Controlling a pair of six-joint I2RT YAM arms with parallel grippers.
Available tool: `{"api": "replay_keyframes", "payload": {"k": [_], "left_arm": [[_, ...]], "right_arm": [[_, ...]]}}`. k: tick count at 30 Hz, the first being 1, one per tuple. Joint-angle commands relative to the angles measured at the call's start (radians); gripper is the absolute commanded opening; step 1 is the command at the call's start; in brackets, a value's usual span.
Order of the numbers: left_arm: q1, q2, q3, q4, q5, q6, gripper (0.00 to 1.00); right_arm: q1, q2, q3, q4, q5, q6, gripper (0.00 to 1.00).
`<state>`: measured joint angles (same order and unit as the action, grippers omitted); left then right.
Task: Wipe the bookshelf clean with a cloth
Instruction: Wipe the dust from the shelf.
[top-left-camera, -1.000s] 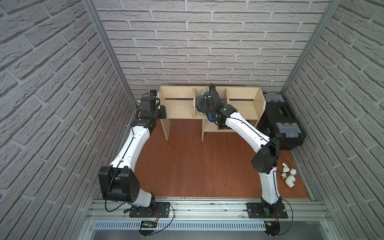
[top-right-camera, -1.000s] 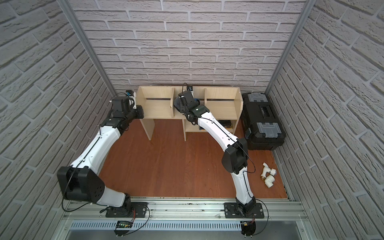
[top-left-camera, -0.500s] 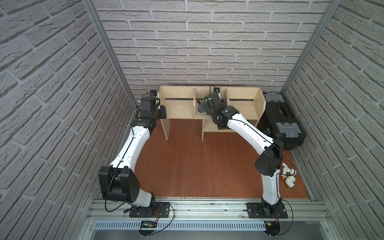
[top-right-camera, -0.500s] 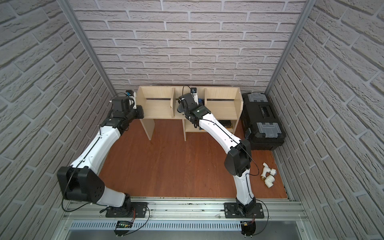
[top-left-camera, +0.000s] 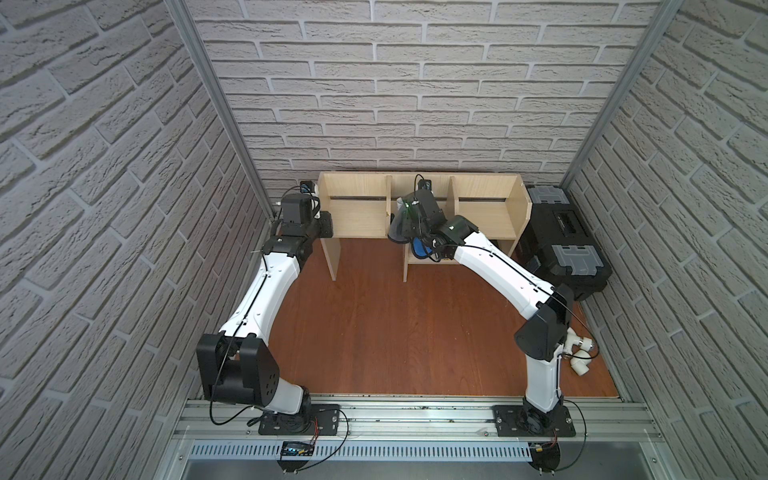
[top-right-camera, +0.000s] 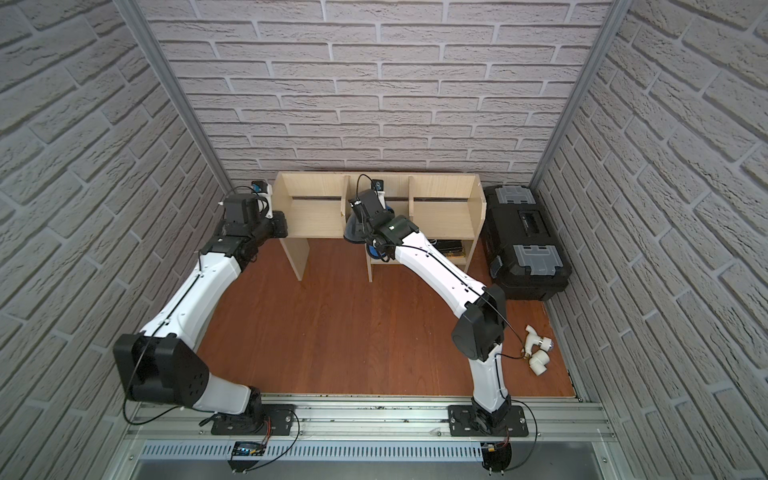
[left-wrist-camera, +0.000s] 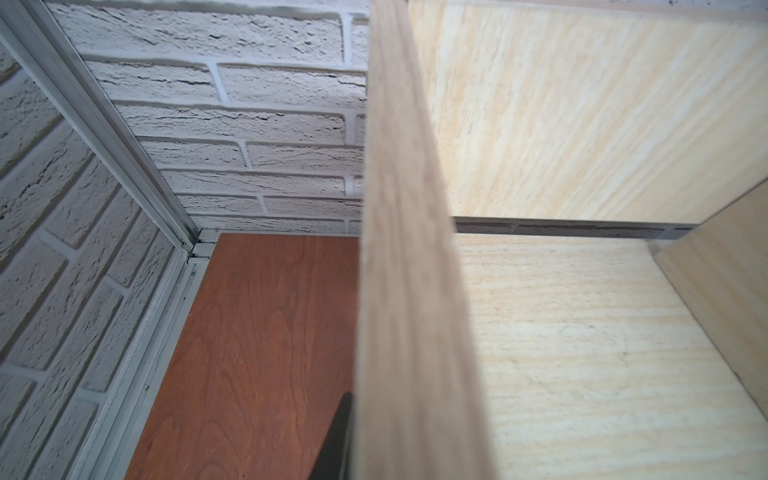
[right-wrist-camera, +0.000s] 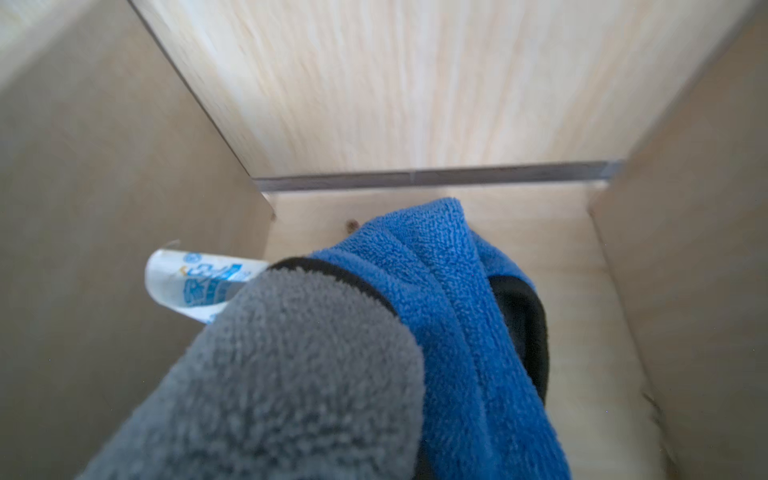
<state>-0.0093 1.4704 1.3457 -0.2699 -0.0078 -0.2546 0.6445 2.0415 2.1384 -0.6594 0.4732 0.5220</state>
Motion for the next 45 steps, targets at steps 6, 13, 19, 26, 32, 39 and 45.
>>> {"api": "replay_keyframes", "payload": {"k": [6, 13, 19, 26, 32, 39, 45], "left_arm": [[0.005, -0.026, -0.026, -0.028, 0.108, -0.125, 0.0], [0.007, -0.026, -0.026, -0.027, 0.111, -0.127, 0.0], [0.007, -0.028, -0.027, -0.027, 0.106, -0.126, 0.0], [0.01, -0.021, -0.026, -0.028, 0.114, -0.134, 0.0], [0.007, -0.024, -0.029, -0.02, 0.12, -0.132, 0.0], [-0.022, -0.045, -0.033, -0.027, 0.107, -0.122, 0.0], [-0.014, -0.068, -0.039, -0.029, 0.09, -0.121, 0.0]], "right_arm": [[-0.086, 0.093, 0.147, -0.028, 0.015, -0.025, 0.03], [-0.074, -0.013, -0.123, 0.042, -0.098, 0.001, 0.03], [-0.053, -0.214, -0.438, 0.152, -0.081, 0.042, 0.03], [-0.039, -0.191, -0.373, 0.171, -0.126, 0.011, 0.03], [-0.041, -0.003, -0.13, 0.179, -0.193, -0.024, 0.03], [-0.04, 0.019, -0.075, 0.164, 0.21, -0.102, 0.03], [-0.045, -0.099, -0.227, 0.213, 0.349, -0.117, 0.03]]}}
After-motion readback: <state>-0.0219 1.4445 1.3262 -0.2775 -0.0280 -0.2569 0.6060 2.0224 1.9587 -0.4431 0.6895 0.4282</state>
